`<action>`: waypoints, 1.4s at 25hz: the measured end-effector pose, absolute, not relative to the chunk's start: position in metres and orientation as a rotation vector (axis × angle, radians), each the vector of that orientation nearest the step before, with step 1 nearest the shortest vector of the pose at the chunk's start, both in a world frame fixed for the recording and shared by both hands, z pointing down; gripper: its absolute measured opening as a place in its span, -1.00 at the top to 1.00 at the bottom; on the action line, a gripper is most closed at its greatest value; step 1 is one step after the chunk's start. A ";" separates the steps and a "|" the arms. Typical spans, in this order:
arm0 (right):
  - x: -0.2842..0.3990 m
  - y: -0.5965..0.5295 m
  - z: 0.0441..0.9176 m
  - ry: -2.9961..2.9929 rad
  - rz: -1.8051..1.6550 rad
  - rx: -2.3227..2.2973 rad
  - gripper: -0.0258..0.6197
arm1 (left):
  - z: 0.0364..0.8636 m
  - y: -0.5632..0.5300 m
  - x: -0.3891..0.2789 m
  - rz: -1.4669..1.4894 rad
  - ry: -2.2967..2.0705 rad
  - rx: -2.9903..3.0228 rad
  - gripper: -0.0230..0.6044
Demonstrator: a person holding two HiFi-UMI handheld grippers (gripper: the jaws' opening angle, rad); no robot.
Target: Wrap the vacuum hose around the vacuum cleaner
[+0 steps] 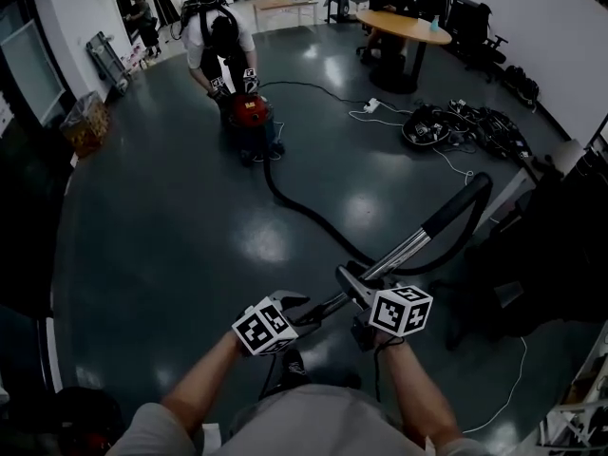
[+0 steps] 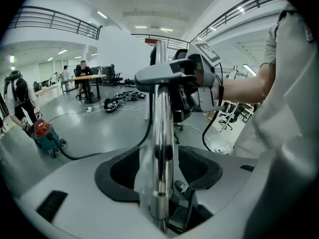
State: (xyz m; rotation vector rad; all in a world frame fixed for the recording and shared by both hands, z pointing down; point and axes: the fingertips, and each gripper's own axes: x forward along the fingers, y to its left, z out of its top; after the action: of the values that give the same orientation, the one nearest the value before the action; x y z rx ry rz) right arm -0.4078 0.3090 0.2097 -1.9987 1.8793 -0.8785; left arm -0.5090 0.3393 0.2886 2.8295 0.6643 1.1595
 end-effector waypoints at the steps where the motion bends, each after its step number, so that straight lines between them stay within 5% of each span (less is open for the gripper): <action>1: -0.408 0.302 0.213 1.885 -0.884 -2.025 0.47 | 0.292 0.331 -0.516 1.175 0.674 2.818 0.17; 21: -0.463 0.200 0.270 2.391 -0.942 -2.308 0.49 | 0.289 0.222 -0.550 1.051 0.597 2.898 0.18; 35: -0.432 0.229 0.303 2.897 -0.982 -2.263 0.51 | 0.211 0.219 -0.474 0.870 0.448 3.146 0.18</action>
State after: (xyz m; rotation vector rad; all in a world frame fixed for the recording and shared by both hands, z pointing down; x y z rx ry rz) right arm -0.4322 0.2293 0.3028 -2.2628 2.8970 -0.9824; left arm -0.4742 0.2194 0.2112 3.1459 0.4476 0.8701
